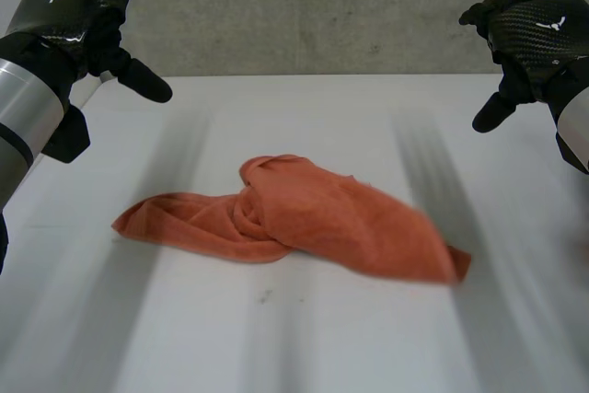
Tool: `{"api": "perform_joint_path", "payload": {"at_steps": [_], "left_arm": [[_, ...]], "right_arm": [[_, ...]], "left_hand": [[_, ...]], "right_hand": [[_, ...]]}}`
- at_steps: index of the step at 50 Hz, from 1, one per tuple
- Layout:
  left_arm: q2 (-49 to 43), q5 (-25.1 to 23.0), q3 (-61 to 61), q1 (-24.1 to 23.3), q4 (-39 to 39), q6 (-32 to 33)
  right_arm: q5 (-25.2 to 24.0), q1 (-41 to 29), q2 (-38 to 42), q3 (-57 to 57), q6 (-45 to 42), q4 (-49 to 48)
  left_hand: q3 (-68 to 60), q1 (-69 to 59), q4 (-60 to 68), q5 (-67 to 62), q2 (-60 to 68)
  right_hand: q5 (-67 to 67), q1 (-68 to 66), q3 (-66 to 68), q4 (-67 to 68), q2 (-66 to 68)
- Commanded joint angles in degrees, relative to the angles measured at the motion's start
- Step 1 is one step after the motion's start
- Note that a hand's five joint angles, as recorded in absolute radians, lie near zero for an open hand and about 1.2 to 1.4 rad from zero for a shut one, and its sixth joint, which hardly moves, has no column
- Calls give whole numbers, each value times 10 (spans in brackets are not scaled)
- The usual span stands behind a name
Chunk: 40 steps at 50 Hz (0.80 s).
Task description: Fold the laundry
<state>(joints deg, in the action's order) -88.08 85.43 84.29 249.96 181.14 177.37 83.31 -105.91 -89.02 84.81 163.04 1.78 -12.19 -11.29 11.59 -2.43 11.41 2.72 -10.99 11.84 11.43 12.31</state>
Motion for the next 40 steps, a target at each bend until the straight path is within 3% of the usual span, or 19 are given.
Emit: {"api": "perform_joint_path", "payload": {"at_steps": [1, 12, 18, 24, 25, 30, 33, 34, 40], "left_arm": [[-6, 0, 0, 0, 1, 1], [-39, 2, -1, 1, -4, 14], [-67, 2, 47, 18, -29, 91], [-87, 0, 90, 26, -24, 136], [-131, 2, 109, 31, -16, 166], [-185, 4, 128, 36, 8, 189], [-213, 4, 133, 45, 26, 194], [-231, 4, 133, 51, 40, 196], [-286, 4, 126, 57, 91, 196]], "right_arm": [[-1, 0, 1, 0, 0, 1], [-51, 0, 21, 1, -17, 57], [-73, -20, 58, -11, -22, 118], [-72, -90, 130, -32, 32, 104], [-72, -91, 130, -33, 32, 103], [-76, -124, 241, -70, 122, 45], [-75, -141, 285, -95, 141, 30], [-71, -158, 333, -126, 146, 22], [-63, -192, 432, -206, 148, 21]], "left_hand": [[21, 12, -15, 24, -14], [8, -1, -2, 10, 0], [5, -4, 1, 7, 3], [-7, -16, 13, -5, 15], [-7, -16, 13, -5, 15], [-11, -19, 16, -8, 18], [-12, -21, 18, -10, 20], [-19, -28, 25, -16, 27], [-131, -140, 137, -129, 139]], "right_hand": [[-27, 10, -18, -14, -23], [-27, 10, -18, -14, -23], [-27, 10, -18, -14, -23], [-27, 10, -18, -14, -23], [-27, 10, -18, -14, -23], [-27, 10, -18, -14, -23], [-27, 10, -18, -14, -23], [-27, 10, -18, -14, -23], [-27, 10, -18, -14, -23]]}}
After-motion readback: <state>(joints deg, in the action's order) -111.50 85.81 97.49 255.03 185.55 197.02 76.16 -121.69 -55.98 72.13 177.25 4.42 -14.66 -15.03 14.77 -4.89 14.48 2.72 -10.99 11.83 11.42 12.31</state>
